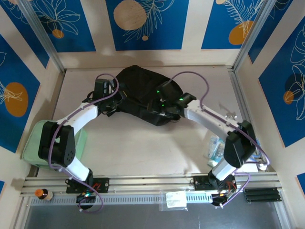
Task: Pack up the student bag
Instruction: Zip the student bag at the center of the table.
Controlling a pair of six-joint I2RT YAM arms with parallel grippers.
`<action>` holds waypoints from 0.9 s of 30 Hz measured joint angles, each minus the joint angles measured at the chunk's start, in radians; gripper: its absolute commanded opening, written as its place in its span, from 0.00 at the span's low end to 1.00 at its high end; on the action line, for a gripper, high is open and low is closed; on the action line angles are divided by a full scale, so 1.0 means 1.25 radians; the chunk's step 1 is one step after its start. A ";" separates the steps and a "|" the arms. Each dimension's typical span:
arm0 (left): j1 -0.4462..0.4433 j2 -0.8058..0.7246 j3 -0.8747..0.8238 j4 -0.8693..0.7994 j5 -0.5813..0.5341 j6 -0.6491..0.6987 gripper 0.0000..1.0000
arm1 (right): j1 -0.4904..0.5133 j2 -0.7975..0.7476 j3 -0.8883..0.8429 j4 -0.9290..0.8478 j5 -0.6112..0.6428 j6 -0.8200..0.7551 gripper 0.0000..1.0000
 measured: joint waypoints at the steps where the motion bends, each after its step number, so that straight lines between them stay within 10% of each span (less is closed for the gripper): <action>1: 0.000 0.000 -0.003 0.001 0.000 0.000 0.00 | 0.020 0.029 0.023 -0.008 0.011 0.013 0.58; 27: -0.002 -0.016 -0.021 0.005 0.000 0.001 0.00 | 0.089 0.249 0.253 -0.177 0.176 0.137 0.25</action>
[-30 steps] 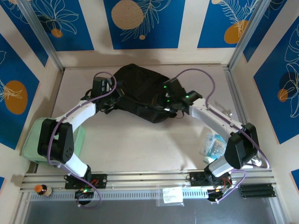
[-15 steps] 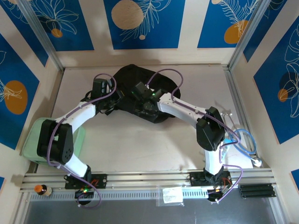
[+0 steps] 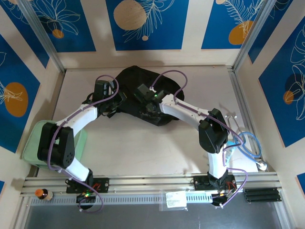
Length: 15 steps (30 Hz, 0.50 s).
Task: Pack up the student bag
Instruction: Zip the student bag at the center of the table.
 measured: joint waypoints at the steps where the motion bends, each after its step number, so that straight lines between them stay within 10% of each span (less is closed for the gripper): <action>1: 0.000 0.000 0.000 0.000 0.000 0.000 0.00 | 0.000 0.000 0.000 -0.001 0.000 -0.001 0.23; 7: 0.000 0.000 -0.001 -0.001 -0.003 0.000 0.00 | 0.000 0.000 0.000 -0.003 0.008 -0.008 0.01; 15: -0.001 0.000 0.000 -0.033 -0.037 0.005 0.00 | -0.002 -0.063 -0.099 0.028 0.038 -0.034 0.00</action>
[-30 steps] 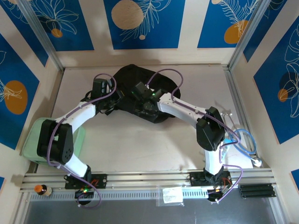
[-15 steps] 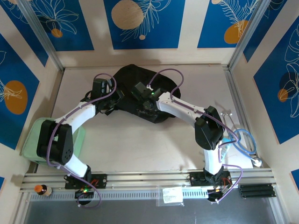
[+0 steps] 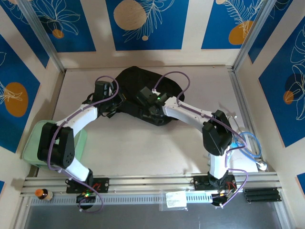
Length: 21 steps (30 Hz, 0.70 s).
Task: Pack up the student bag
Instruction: Zip the student bag at the center of the table.
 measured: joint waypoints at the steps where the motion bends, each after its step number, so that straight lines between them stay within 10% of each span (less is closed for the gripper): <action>1: 0.000 0.000 0.000 -0.001 -0.003 0.000 0.00 | -0.002 -0.020 -0.026 0.010 0.001 -0.004 0.00; 21: 0.001 0.038 0.001 -0.002 -0.014 0.016 0.00 | -0.076 -0.253 -0.276 0.121 0.015 -0.035 0.00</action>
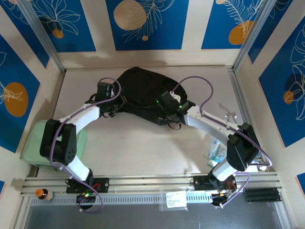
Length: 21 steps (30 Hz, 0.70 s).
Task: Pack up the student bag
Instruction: Zip the student bag at the center of the table.
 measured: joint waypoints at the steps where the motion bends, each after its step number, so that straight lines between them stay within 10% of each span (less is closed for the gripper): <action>1: 0.000 0.000 0.001 0.000 0.001 0.000 0.00 | -0.007 -0.007 -0.004 0.003 -0.005 -0.005 0.00; 21: 0.012 0.020 0.023 -0.018 -0.051 0.038 0.00 | -0.033 0.046 0.081 -0.009 -0.139 -0.192 0.00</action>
